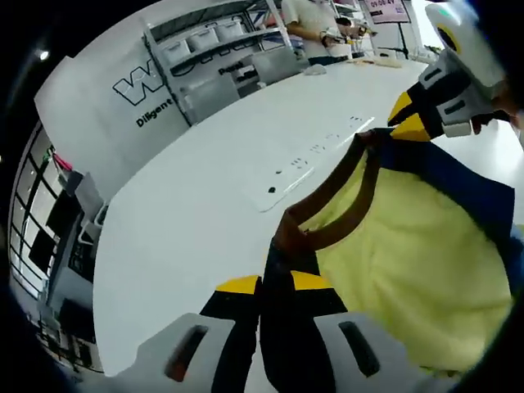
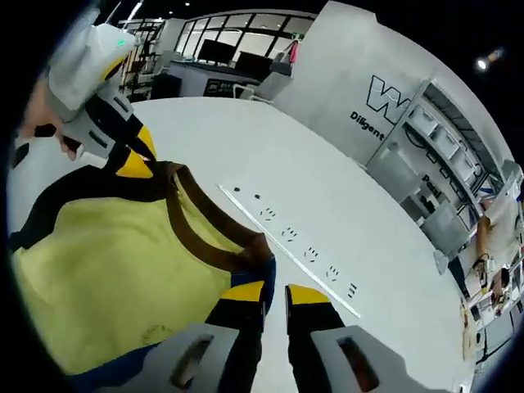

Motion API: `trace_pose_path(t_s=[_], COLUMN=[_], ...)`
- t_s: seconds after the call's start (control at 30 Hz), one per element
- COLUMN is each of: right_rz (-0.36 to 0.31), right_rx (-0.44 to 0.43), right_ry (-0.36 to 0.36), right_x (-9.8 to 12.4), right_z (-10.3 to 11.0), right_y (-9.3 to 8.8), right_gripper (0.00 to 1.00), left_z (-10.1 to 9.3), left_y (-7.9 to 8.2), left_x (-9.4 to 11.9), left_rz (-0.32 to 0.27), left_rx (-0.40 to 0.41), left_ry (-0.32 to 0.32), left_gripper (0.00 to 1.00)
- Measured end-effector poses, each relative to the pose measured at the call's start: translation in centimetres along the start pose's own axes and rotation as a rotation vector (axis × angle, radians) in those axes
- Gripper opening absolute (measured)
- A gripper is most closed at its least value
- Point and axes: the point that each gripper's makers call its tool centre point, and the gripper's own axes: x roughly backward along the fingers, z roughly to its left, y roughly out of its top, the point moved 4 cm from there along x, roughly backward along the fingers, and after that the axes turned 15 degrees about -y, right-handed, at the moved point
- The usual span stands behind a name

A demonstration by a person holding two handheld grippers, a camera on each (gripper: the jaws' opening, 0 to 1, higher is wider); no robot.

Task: Fold the garment on the visible template until the final outline fits inside the template.

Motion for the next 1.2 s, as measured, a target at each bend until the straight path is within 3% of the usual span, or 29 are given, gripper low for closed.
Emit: trace_pose_path(t_s=[0.1, 0.17, 0.23, 0.3, 0.33, 0.43, 0.47, 0.57, 0.87, 1.2], right_rz=[-0.006, -0.013, -0.017, -0.015, -0.051, -0.06, -0.061, -0.071, -0.132, -0.18], right_rx=[-0.028, -0.101, -0.137, -0.151, -0.187, -0.229, -0.287, -0.325, -0.323, -0.372], right_ry=[0.004, -0.043, -0.037, -0.04, -0.042, -0.018, -0.004, -0.001, 0.016, 0.023], right_x=[0.4, 0.5, 0.8, 1.3, 1.5, 2.8, 3.3, 4.3, 6.9, 9.7], right_z=[-0.3, -1.1, -1.5, -2.0, -2.3, -2.2, -2.0, -1.8, -1.4, -1.2], right_y=[-0.1, 0.0, 0.0, 0.1, 0.5, 0.5, 0.5, 0.1, 0.2, -0.6], right_gripper=[0.07, 0.21, 0.27, 0.25, 0.26, 0.28, 0.29, 0.3, 0.31, 0.31], left_z=[0.2, 0.3, 0.1, 0.0, -0.2, -0.6, -0.8, -1.1, -2.3, -2.9], left_y=[-0.6, -1.0, -1.3, -1.6, -1.6, -1.9, -2.1, -2.6, -3.9, -4.9], left_x=[0.3, 0.7, 1.2, 2.1, 2.5, 3.6, 4.0, 4.6, 6.4, 8.8], left_rz=[0.007, 0.002, -0.005, -0.011, -0.021, -0.038, -0.049, -0.051, -0.107, -0.152], left_rx=[0.011, 0.056, 0.085, 0.114, 0.115, 0.11, 0.13, 0.164, 0.21, 0.232], left_ry=[-0.009, -0.005, -0.009, -0.008, -0.02, -0.02, -0.033, -0.044, -0.084, -0.08], left_gripper=[0.14, 0.16, 0.19, 0.22, 0.22, 0.25, 0.25, 0.27, 0.27, 0.25])
